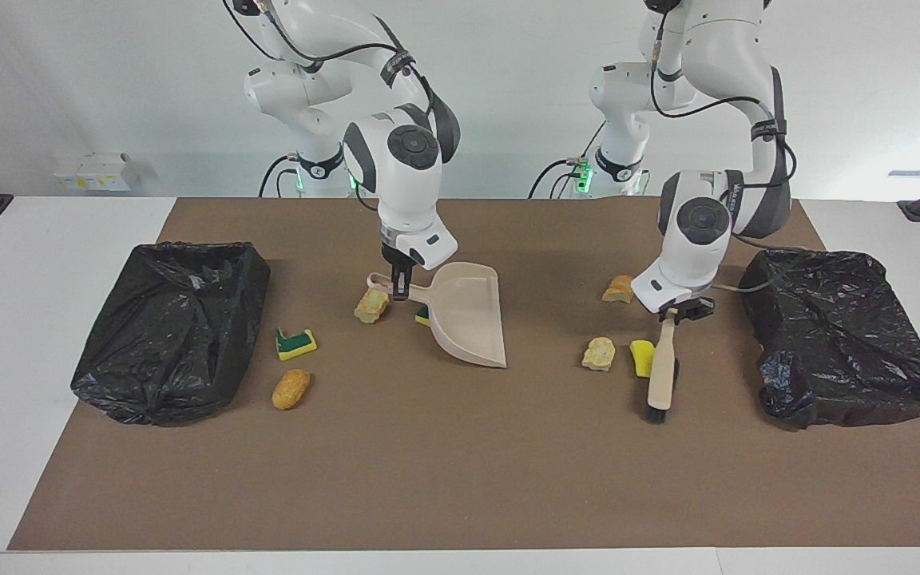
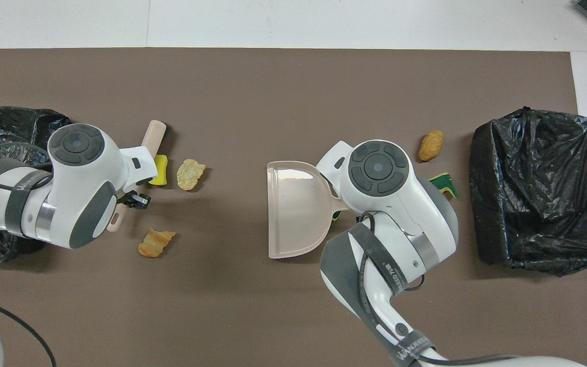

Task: Sweep and dump trash in bin
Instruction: 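Sweep the yellow sponge and crusts into the dustpan with the left gripper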

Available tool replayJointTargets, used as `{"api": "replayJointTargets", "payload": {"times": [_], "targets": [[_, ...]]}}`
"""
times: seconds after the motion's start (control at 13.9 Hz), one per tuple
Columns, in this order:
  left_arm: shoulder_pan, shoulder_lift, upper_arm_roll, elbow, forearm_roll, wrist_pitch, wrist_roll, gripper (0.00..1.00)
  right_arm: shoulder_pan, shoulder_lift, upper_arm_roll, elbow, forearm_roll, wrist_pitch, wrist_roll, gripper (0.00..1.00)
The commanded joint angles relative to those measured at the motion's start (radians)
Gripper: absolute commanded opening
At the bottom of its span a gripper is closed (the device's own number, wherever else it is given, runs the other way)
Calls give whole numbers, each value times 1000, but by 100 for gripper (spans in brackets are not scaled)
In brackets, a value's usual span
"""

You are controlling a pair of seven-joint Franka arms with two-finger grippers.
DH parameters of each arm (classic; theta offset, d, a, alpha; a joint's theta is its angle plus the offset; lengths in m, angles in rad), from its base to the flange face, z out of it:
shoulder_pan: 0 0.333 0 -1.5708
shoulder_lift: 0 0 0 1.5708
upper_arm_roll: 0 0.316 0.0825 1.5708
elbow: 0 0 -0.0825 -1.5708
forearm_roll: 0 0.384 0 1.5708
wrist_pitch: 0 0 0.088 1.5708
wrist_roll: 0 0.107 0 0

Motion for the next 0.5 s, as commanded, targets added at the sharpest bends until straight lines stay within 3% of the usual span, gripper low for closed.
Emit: {"api": "replayJointTargets", "payload": {"times": [0.0,0.43], "targets": [[-43,-30,10,-34,-88,-43,17,0,-14,0,7,-5,-21,15,20,0],[-216,-47,12,-34,-266,-69,4,0,-12,0,7,-6,-19,19,24,0]]}}
